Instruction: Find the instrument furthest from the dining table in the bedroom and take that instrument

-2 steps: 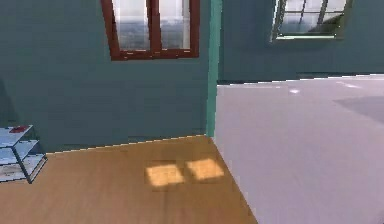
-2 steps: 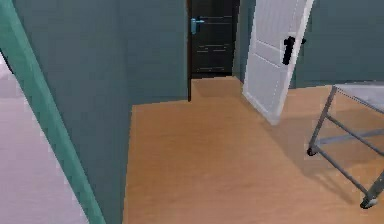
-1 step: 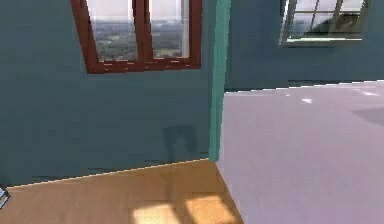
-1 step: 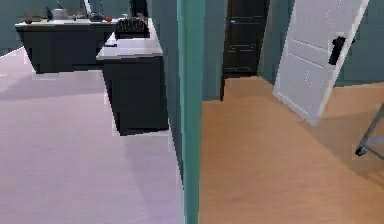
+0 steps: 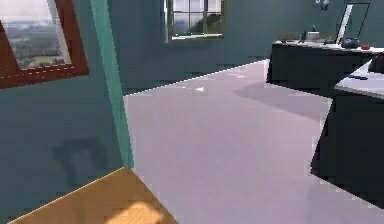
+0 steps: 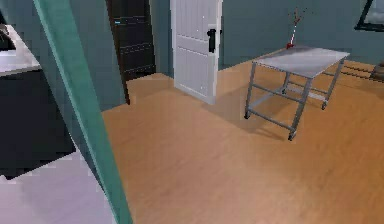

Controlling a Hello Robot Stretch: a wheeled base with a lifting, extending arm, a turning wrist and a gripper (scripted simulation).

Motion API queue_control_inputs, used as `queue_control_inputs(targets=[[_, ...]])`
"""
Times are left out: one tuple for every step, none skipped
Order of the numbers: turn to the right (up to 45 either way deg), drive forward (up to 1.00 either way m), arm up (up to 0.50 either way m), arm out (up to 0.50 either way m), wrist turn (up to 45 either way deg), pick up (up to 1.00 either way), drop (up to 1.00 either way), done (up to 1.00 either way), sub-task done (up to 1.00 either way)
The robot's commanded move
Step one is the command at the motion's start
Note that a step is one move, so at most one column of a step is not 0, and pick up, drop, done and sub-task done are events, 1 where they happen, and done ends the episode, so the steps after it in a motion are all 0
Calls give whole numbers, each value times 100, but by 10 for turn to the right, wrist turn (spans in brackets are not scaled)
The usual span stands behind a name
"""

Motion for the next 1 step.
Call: queue_control_inputs(targets=[[0,50,0,0,0,0,0,0,0]])
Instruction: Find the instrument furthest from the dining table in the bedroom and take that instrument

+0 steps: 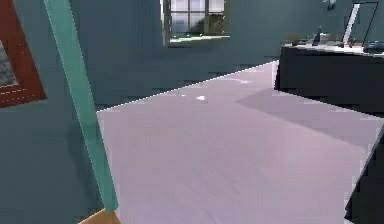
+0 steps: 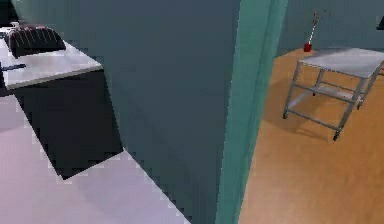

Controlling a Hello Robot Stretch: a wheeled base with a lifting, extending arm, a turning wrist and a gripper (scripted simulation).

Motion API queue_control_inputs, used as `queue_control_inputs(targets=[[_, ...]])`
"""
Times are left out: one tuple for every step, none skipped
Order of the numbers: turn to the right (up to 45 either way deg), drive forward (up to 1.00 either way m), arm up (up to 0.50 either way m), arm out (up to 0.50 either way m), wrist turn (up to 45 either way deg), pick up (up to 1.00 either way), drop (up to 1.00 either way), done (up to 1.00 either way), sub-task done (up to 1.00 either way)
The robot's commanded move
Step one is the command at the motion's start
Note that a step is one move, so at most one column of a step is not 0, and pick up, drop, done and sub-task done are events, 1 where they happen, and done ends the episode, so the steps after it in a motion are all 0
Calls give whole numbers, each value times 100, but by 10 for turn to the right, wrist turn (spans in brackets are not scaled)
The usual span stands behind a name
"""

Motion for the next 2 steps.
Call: queue_control_inputs(targets=[[150,0,0,0,0,0,0,0,0],[0,100,0,0,0,0,0,0,0]])
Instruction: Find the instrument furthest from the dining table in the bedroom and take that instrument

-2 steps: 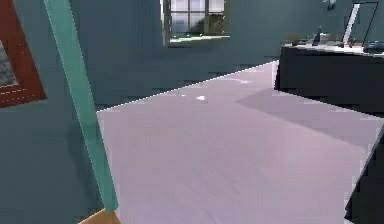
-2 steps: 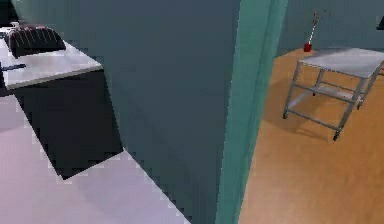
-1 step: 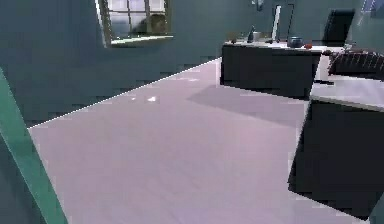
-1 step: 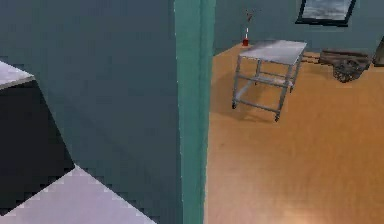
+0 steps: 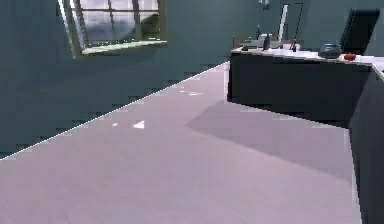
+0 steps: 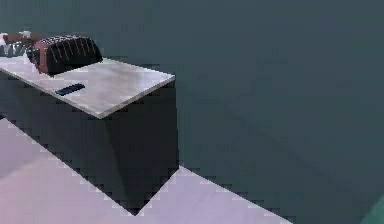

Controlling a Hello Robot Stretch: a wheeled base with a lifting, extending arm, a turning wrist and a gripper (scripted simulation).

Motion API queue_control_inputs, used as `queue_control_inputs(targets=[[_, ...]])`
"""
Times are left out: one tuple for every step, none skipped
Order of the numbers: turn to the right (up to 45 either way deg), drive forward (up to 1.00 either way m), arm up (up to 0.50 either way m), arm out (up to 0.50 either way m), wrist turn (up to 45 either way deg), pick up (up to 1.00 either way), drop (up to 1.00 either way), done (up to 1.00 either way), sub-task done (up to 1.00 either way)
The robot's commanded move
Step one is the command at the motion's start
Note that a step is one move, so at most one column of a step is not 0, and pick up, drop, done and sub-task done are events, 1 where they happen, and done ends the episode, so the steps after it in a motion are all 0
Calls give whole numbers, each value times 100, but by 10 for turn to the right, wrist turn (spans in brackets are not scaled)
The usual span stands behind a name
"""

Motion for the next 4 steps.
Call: queue_control_inputs(targets=[[0,100,0,0,0,0,0,0,0],[0,100,0,0,0,0,0,0,0],[0,100,0,0,0,0,0,0,0],[60,0,0,0,0,0,0,0,0]])
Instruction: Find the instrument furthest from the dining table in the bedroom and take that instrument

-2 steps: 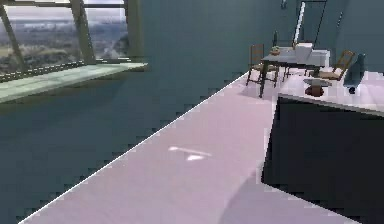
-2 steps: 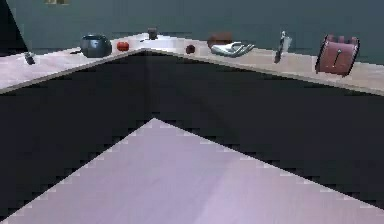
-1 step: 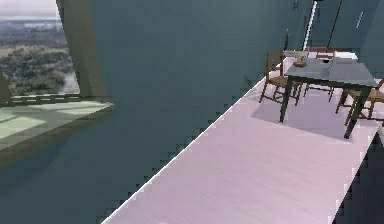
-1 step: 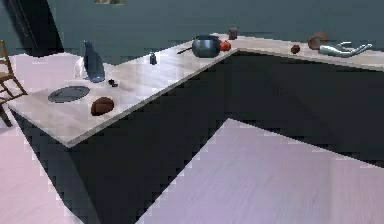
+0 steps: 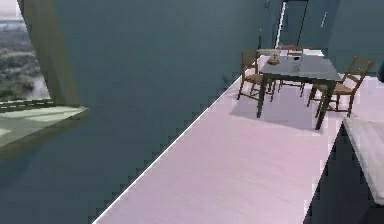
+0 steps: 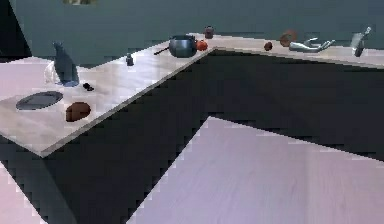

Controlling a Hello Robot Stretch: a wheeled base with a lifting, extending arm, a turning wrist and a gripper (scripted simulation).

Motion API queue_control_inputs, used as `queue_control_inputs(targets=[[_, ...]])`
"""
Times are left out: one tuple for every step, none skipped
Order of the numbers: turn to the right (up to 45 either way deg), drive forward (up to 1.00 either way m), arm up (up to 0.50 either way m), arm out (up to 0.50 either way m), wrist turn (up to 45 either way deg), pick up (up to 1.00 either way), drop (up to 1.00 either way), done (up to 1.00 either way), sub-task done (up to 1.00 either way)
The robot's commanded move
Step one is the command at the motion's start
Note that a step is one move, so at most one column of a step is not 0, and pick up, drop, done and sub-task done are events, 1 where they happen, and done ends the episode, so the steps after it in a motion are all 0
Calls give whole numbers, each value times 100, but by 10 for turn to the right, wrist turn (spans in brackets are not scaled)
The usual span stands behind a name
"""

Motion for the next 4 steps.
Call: queue_control_inputs(targets=[[0,35,0,0,0,0,0,0,0],[270,0,0,0,0,0,0,0,0],[0,100,0,0,0,0,0,0,0],[60,0,0,0,0,0,0,0,0]])
